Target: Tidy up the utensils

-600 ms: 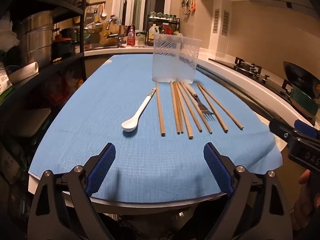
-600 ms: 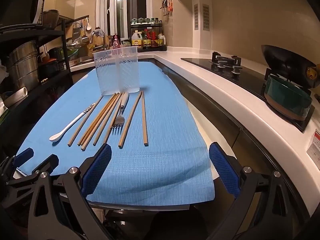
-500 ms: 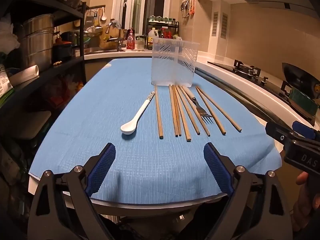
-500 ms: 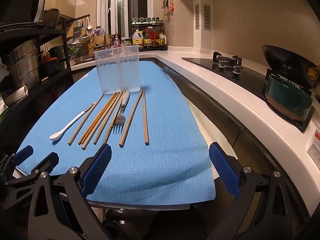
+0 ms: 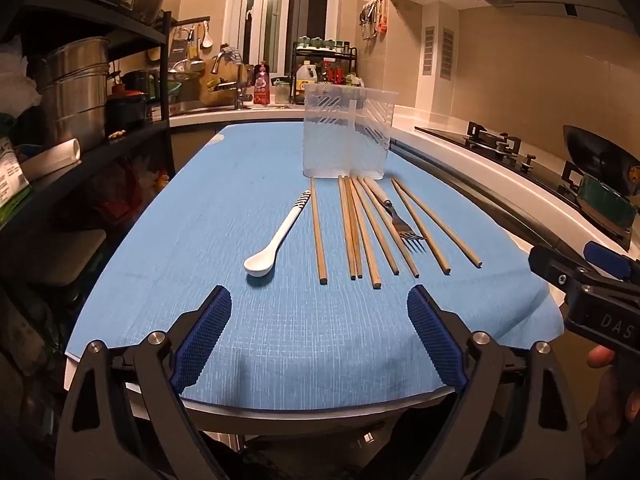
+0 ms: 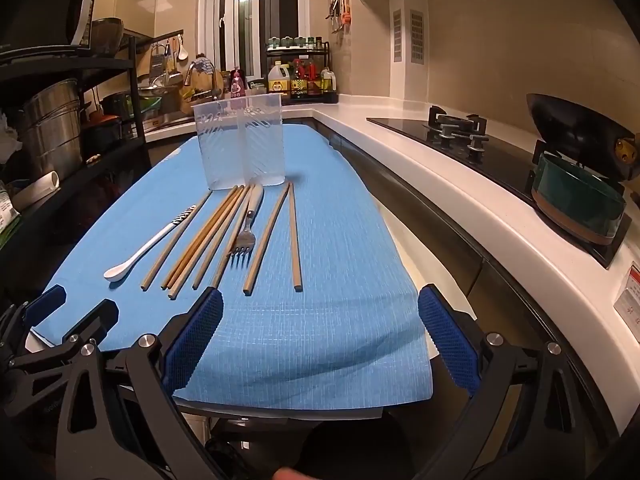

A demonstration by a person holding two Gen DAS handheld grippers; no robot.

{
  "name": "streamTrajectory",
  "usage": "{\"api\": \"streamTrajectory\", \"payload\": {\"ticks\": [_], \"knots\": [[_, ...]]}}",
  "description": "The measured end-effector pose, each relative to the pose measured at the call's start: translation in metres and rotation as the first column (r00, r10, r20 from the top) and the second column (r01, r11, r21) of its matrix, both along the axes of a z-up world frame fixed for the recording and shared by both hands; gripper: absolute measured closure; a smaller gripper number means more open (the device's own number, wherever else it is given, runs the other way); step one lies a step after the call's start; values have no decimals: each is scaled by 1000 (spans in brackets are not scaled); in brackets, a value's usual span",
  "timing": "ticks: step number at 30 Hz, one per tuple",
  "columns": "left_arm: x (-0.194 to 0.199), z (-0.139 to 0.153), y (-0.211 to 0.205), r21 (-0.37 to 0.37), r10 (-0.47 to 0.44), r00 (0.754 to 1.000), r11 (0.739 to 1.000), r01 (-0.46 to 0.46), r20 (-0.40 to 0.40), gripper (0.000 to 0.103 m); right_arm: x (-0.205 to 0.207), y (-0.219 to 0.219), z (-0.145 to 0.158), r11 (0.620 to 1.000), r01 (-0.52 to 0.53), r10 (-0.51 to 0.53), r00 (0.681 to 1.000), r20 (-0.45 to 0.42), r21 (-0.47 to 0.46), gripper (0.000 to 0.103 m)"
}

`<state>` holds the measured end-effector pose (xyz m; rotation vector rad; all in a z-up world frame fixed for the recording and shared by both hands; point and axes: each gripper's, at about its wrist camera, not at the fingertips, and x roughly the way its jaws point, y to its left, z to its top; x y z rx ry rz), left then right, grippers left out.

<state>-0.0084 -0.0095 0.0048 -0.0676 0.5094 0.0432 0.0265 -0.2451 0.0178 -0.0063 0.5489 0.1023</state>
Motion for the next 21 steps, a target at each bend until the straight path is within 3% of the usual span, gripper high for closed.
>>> {"api": "streamTrajectory", "payload": {"ticks": [21], "knots": [[-3, 7, -6, 10, -11, 1000, 1000, 11, 20, 16, -4, 7, 0, 1000, -26, 26, 1000, 6, -12, 8]]}}
